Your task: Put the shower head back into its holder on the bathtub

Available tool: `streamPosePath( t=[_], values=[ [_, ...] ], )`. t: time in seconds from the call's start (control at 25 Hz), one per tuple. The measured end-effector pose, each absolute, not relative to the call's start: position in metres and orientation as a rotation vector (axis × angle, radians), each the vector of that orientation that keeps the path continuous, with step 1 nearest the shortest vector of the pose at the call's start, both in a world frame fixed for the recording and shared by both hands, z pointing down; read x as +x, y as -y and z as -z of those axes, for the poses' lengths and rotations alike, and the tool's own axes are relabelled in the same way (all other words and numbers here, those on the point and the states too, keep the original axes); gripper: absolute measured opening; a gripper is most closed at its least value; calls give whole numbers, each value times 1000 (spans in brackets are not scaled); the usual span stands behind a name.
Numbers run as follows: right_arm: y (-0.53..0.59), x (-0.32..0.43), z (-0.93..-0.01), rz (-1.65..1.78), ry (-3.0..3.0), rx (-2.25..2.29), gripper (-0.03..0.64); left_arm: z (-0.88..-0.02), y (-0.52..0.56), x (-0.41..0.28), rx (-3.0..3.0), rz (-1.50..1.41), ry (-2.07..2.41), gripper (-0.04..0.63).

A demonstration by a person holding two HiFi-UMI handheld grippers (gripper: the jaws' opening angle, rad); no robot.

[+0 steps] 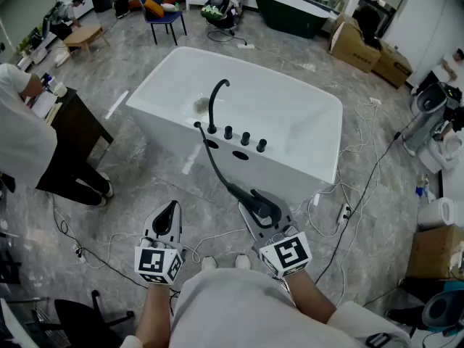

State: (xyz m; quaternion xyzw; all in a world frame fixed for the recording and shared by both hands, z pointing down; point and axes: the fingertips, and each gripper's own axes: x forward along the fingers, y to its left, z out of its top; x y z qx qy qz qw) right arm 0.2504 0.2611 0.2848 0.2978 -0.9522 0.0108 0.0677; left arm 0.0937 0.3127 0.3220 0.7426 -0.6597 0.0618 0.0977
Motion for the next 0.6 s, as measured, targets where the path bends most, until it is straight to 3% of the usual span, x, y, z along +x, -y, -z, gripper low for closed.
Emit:
streamPosePath(
  t=[0.6],
  values=[
    [-266,242,-286,-58,2857,933,146,-316,-319,83,2246,-155,1922,12]
  ],
)
